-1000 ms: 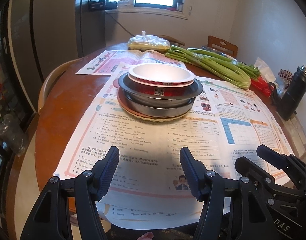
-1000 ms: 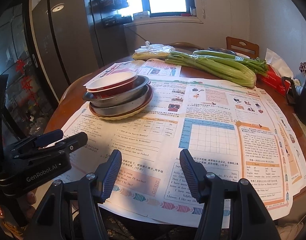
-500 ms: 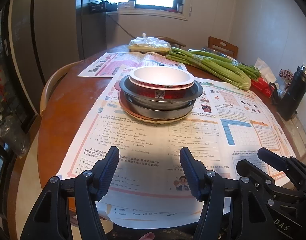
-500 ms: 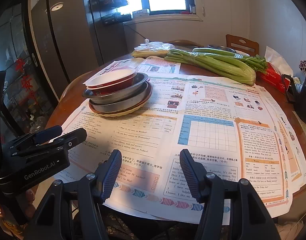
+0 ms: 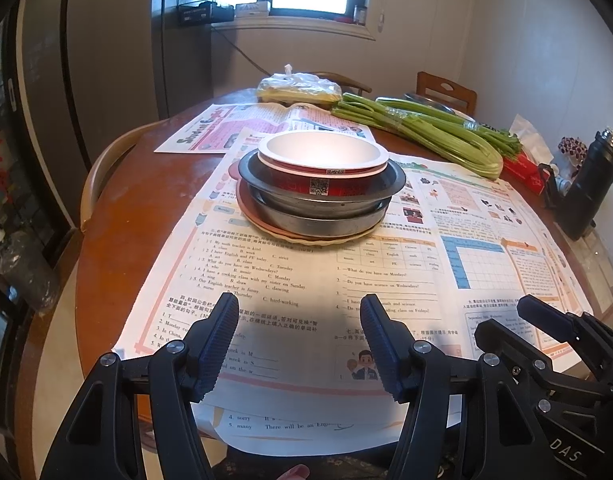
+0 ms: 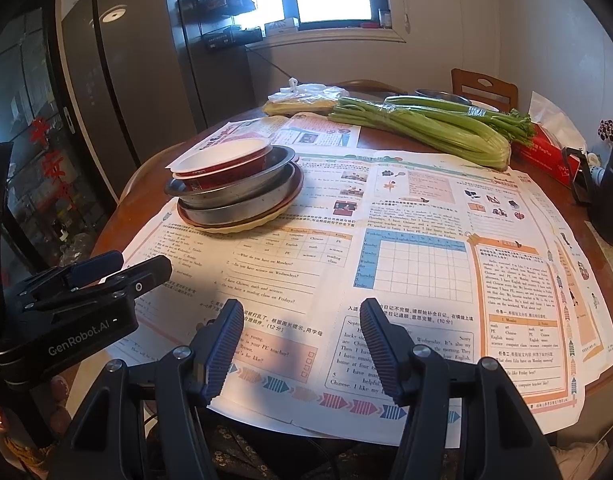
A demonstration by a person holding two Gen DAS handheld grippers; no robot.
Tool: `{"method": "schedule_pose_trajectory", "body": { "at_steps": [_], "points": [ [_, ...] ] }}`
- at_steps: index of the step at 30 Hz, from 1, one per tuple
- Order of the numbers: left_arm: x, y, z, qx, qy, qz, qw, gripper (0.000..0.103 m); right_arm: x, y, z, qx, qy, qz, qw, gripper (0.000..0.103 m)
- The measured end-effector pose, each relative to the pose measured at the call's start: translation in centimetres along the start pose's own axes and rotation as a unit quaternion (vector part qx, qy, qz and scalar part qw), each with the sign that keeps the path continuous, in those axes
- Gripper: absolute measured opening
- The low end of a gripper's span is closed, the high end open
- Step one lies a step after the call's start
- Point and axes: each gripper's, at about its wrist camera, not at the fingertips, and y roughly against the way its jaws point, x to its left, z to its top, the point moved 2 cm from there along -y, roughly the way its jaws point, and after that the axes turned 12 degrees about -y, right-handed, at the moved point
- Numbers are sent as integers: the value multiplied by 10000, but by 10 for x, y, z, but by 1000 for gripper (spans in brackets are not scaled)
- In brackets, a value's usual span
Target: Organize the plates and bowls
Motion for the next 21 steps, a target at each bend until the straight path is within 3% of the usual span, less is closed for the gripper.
{"method": "schedule_pose_trajectory", "body": {
  "at_steps": [18,21],
  "points": [
    [-2,-7,0,95,-119,209,9997,65,-3,-3,0,60,-67,67,9999,60],
    [1,-9,8,90,-75,80,9999,65,-6,-5,2,85,-73,122,9999,60]
  ]
}}
